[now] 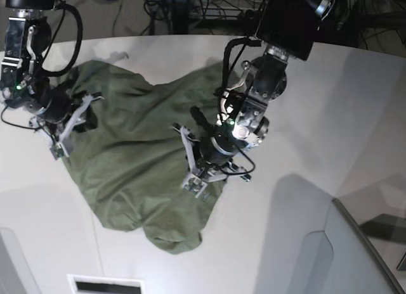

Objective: Layout the t-shirt on the table in an organized manner, then fold the t-shirt properly
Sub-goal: 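Drag the held shirt toward the robot with both grippers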

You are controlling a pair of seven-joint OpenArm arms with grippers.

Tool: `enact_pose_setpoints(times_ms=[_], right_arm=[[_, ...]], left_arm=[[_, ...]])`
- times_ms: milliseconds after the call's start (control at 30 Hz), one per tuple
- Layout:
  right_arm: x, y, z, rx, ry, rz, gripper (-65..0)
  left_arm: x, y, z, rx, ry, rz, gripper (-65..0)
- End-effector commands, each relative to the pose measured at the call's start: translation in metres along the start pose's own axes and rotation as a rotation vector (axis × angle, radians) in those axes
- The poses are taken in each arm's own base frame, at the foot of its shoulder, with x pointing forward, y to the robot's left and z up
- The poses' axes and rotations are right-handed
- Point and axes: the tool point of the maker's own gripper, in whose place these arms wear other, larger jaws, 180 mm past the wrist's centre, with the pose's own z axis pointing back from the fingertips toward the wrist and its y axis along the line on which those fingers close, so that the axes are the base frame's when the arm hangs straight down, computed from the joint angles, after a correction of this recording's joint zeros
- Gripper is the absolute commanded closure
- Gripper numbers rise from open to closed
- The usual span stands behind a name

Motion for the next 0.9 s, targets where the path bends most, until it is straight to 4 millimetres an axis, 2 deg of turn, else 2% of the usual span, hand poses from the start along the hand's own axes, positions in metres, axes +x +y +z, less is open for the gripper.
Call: enact_pose_setpoints(times_ms=[0, 133, 233, 333, 467, 533, 767, 833, 867], right_arm=[[0.007, -0.003, 0.004, -0.006, -0.032, -0.007, 0.0], [-0.008, -0.012, 0.002, -0.021, -0.007, -0.066, -3.3], [-0.030, -0.013, -0.013, 0.002, 0.059, -0.121, -0.2], [-0.049, -0.017, -0.029, 0.022, 0.120, -0.176, 0.0], [-0.053, -0.027, -0.045, 0.018, 0.171, -0.201, 0.0], [-0.049, -0.042, -0.051, -0.012, 0.201, -0.182, 0.0], [0.008, -0.069, -0.083, -0.054, 0.177, -0.131, 0.0], [0.028, -0.074, -0.091, -0.054, 0.166, -0.115, 0.0], [0.039, -0.074, -0.095, -0.048, 0.150, -0.113, 0.0]], left_arm=[[0.016, 0.014, -0.005, 0.030, -0.033, -0.023, 0.0], [0.012, 0.007, -0.029, 0.001, -0.036, -0.050, 0.0], [0.002, 0.023, -0.040, 0.055, -0.031, -0.049, 0.0], [-0.018, 0.037, -0.046, 0.132, 0.015, -0.109, 0.0], [-0.057, 0.028, -0.046, 0.141, 0.106, -0.237, 0.0], [-0.077, 0.022, -0.041, 0.143, 0.144, -0.298, 0.0], [-0.137, -0.025, -0.004, 0.124, 0.231, -0.467, 0.0], [-0.145, -0.039, 0.011, 0.105, 0.277, -0.494, 0.0], [-0.141, -0.045, 0.017, 0.085, 0.274, -0.498, 0.0]])
